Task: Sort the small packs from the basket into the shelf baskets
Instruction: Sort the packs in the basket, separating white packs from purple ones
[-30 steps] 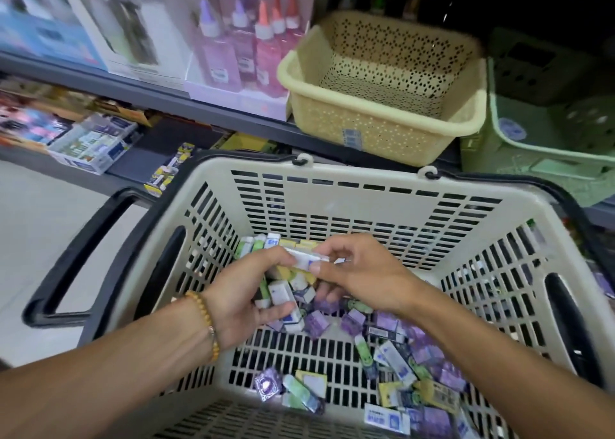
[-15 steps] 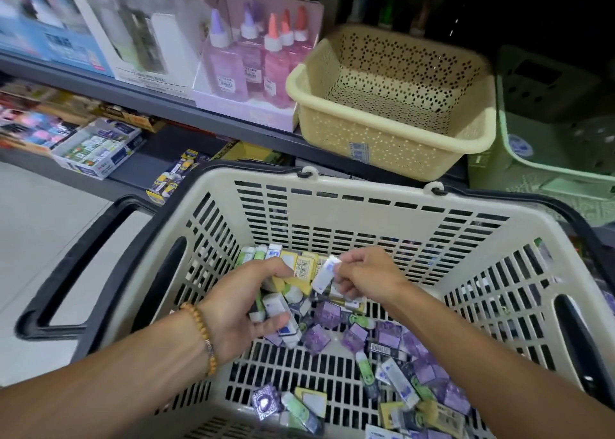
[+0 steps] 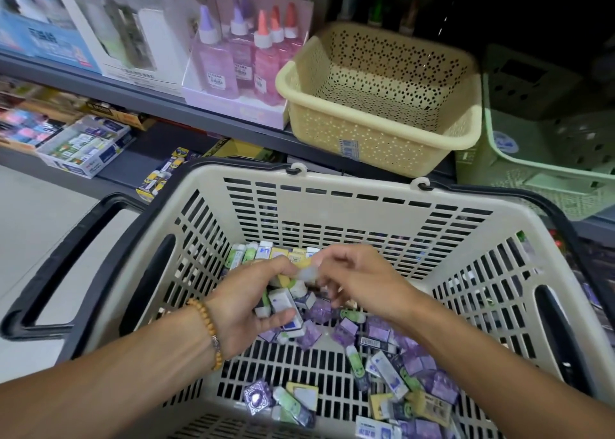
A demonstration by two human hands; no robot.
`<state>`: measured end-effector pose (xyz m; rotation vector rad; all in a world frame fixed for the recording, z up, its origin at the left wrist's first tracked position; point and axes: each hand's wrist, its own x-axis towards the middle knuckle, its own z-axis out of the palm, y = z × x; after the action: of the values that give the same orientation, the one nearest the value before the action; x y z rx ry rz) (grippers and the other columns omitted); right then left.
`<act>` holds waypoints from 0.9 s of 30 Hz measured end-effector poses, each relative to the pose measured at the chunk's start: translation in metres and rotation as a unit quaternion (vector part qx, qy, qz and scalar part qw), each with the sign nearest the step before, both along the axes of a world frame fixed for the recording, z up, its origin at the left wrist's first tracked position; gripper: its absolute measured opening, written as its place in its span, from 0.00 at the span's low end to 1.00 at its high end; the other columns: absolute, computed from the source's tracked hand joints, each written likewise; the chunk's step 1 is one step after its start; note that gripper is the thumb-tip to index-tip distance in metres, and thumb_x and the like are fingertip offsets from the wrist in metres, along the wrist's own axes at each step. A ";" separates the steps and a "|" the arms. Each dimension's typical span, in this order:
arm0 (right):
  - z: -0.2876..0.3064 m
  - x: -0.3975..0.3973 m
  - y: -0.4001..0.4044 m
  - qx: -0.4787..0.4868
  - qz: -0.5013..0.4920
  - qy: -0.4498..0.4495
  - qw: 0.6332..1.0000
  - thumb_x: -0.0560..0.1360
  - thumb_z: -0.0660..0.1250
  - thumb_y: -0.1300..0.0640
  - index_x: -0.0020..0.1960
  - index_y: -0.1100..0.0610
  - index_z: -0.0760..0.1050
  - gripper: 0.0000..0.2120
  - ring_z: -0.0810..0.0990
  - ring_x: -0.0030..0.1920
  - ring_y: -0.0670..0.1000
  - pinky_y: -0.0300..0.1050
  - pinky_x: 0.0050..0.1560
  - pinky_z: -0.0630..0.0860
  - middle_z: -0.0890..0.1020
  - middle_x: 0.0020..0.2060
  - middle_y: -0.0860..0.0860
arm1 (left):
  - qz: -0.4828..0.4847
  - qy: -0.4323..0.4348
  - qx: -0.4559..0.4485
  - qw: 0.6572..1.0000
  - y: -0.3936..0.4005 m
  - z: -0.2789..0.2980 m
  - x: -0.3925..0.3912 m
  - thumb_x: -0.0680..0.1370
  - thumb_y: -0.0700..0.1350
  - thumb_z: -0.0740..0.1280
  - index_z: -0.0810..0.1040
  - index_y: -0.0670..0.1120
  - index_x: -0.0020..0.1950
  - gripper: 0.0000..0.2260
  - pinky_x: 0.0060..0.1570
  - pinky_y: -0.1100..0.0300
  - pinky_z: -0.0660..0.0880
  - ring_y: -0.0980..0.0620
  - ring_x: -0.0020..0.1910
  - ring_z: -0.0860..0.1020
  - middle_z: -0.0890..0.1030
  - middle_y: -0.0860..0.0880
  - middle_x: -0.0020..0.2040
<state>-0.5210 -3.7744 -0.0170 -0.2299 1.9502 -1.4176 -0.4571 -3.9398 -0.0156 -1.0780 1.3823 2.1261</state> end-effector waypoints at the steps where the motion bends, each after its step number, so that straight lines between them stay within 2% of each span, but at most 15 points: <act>1: -0.001 -0.006 0.005 0.016 -0.029 0.027 0.999 0.81 0.63 0.53 0.50 0.56 0.80 0.09 0.75 0.30 0.45 0.37 0.31 0.74 0.78 0.35 0.50 | 0.006 -0.003 0.001 1.000 0.000 -0.001 0.000 0.69 0.43 0.73 0.78 0.40 0.59 0.19 0.26 0.62 0.76 0.48 0.43 0.75 0.74 0.43 0.53; 4: -0.007 -0.027 0.022 0.143 -0.043 0.098 0.984 0.82 0.60 0.48 0.47 0.59 0.80 0.17 0.66 0.25 0.45 0.37 0.26 0.64 0.73 0.31 0.50 | 0.021 -0.008 0.001 1.000 -0.001 0.000 -0.001 0.70 0.43 0.73 0.77 0.39 0.60 0.20 0.25 0.62 0.76 0.47 0.43 0.75 0.74 0.42 0.53; 6: -0.014 -0.036 0.028 0.194 -0.008 0.083 0.977 0.82 0.60 0.48 0.46 0.66 0.78 0.21 0.63 0.23 0.44 0.34 0.23 0.62 0.71 0.31 0.52 | 0.024 -0.010 0.001 1.000 -0.001 0.000 -0.002 0.70 0.43 0.73 0.76 0.39 0.62 0.22 0.25 0.62 0.77 0.46 0.43 0.75 0.75 0.41 0.53; 9: -0.027 -0.039 0.019 0.212 0.013 0.052 0.976 0.81 0.62 0.49 0.44 0.65 0.78 0.19 0.70 0.24 0.44 0.33 0.24 0.66 0.78 0.31 0.52 | 0.029 -0.007 0.000 1.000 -0.002 0.001 -0.004 0.71 0.44 0.73 0.76 0.41 0.62 0.21 0.27 0.61 0.77 0.47 0.40 0.76 0.75 0.42 0.54; 12: -0.036 -0.040 0.005 0.173 -0.019 0.014 0.985 0.79 0.66 0.59 0.44 0.61 0.78 0.08 0.76 0.24 0.44 0.37 0.26 0.72 0.82 0.33 0.55 | 0.028 0.001 0.010 1.000 -0.001 0.003 -0.005 0.71 0.45 0.73 0.77 0.41 0.61 0.20 0.27 0.61 0.77 0.47 0.40 0.76 0.75 0.42 0.55; 14: -0.037 -0.039 0.003 0.152 -0.047 -0.002 0.987 0.79 0.66 0.62 0.46 0.61 0.77 0.04 0.79 0.26 0.47 0.39 0.28 0.75 0.82 0.34 0.56 | 0.030 0.004 0.014 0.999 0.000 0.004 -0.007 0.72 0.45 0.73 0.77 0.40 0.59 0.18 0.26 0.61 0.77 0.48 0.38 0.76 0.74 0.42 0.52; 18: -0.025 -0.031 0.015 0.220 -0.003 0.117 0.968 0.79 0.66 0.52 0.41 0.62 0.81 0.15 0.82 0.30 0.46 0.41 0.37 0.78 0.85 0.35 0.55 | 0.032 0.008 0.023 0.999 0.001 0.006 -0.009 0.72 0.45 0.73 0.78 0.40 0.56 0.16 0.26 0.61 0.77 0.49 0.36 0.77 0.75 0.43 0.48; 19: -0.017 -0.028 0.018 0.195 0.016 0.117 0.974 0.78 0.67 0.49 0.41 0.60 0.82 0.16 0.82 0.31 0.45 0.40 0.37 0.78 0.85 0.36 0.54 | 0.033 0.011 0.027 0.999 0.002 0.006 -0.009 0.72 0.46 0.73 0.78 0.41 0.55 0.15 0.26 0.61 0.77 0.49 0.35 0.77 0.76 0.44 0.46; 22: 0.004 -0.014 0.014 0.089 0.110 0.015 0.990 0.71 0.72 0.41 0.51 0.48 0.80 0.14 0.83 0.36 0.45 0.37 0.35 0.76 0.86 0.39 0.50 | 0.029 0.017 0.038 0.999 0.004 0.007 -0.009 0.72 0.47 0.73 0.78 0.41 0.55 0.16 0.27 0.62 0.77 0.50 0.33 0.80 0.79 0.43 0.45; 24: 0.006 -0.007 0.008 0.055 0.124 0.002 0.991 0.73 0.73 0.48 0.53 0.47 0.79 0.10 0.83 0.37 0.46 0.39 0.38 0.77 0.85 0.37 0.49 | 0.025 0.019 0.040 0.999 0.005 0.008 -0.010 0.72 0.47 0.73 0.77 0.41 0.55 0.16 0.27 0.61 0.78 0.49 0.33 0.81 0.80 0.42 0.45; 26: 0.007 -0.005 0.003 0.036 0.100 0.016 0.994 0.77 0.70 0.56 0.50 0.53 0.80 0.04 0.82 0.36 0.46 0.40 0.40 0.78 0.84 0.35 0.49 | 0.026 0.021 0.030 0.999 0.007 0.008 -0.011 0.71 0.47 0.74 0.78 0.41 0.54 0.16 0.27 0.60 0.79 0.49 0.32 0.81 0.81 0.43 0.43; 27: 0.007 -0.005 0.004 0.031 0.089 0.015 0.995 0.77 0.69 0.57 0.50 0.55 0.81 0.03 0.81 0.35 0.47 0.41 0.41 0.79 0.83 0.36 0.50 | 0.027 0.024 0.022 0.999 0.007 0.009 -0.011 0.71 0.47 0.75 0.79 0.41 0.54 0.16 0.27 0.60 0.79 0.49 0.32 0.82 0.81 0.44 0.41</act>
<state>-0.5263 -3.7704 -0.0098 -0.3882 1.9433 -1.2442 -0.4686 -3.9324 -0.0070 -1.0659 1.3345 2.2234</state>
